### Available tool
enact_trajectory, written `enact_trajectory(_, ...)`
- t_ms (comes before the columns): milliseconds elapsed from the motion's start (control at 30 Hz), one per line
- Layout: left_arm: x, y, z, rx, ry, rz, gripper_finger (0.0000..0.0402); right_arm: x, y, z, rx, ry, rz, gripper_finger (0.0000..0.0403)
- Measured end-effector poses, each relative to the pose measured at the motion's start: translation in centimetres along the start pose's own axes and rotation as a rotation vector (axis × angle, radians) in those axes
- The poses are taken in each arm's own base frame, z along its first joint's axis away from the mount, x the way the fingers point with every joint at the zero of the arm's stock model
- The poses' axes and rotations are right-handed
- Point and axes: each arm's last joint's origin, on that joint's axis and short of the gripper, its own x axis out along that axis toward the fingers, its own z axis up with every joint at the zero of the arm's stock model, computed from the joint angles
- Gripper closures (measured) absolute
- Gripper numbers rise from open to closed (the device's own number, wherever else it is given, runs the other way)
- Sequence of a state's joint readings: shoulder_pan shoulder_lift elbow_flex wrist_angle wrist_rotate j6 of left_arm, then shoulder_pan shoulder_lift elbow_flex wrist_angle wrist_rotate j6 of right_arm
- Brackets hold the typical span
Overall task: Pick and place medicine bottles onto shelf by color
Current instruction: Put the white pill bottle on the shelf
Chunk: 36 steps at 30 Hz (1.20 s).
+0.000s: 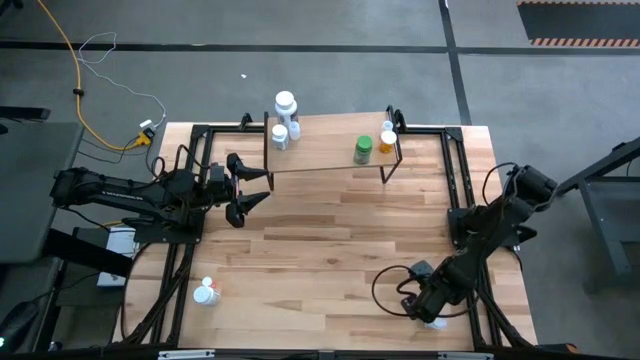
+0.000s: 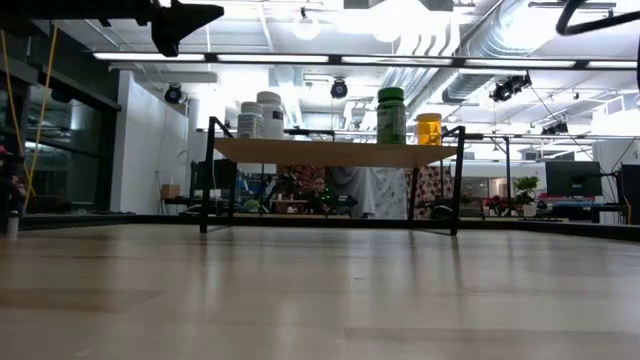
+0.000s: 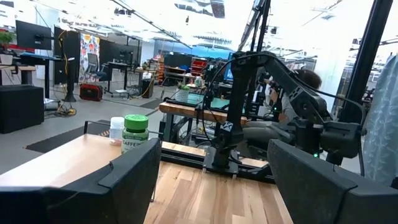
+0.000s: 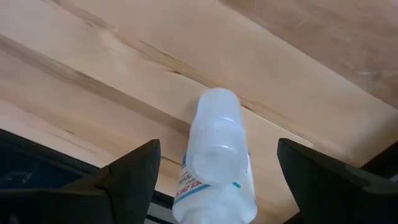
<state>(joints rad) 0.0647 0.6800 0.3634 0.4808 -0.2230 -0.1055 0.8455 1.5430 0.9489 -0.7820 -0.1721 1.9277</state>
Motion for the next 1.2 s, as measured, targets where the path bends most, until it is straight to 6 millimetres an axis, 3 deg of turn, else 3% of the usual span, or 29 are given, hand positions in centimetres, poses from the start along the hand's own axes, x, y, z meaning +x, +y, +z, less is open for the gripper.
enact_trajectory(400, 0.0, 0.0, 0.0, -0.014, 0.001, -0.001, 0.0115, 0.4, 0.1, 0.0, 0.005, 0.000, -0.016, 0.0100)
enact_trajectory(567, 0.0, 0.0, 0.0, -0.014, 0.001, -0.001, 0.0115, 0.4, 0.1, 0.0, -0.007, 0.021, -0.023, 0.0150)
enact_trajectory(867, 0.0, 0.0, 0.0, -0.014, 0.000, -0.001, 0.0115, 0.3, 0.1, 0.3, -0.053, 0.033, -0.029, 0.0288)
enact_trajectory(1000, 0.0, 0.0, 0.0, -0.014, 0.001, 0.000, 0.0115, -0.3, 0.3, 0.7, -0.128, 0.024, 0.015, 0.0292)
enact_trajectory(1200, 0.0, 0.0, 0.0, -0.014, 0.000, 0.000, 0.0115, -3.2, 1.6, 2.6, -0.256, -0.134, 0.195, 0.0292)
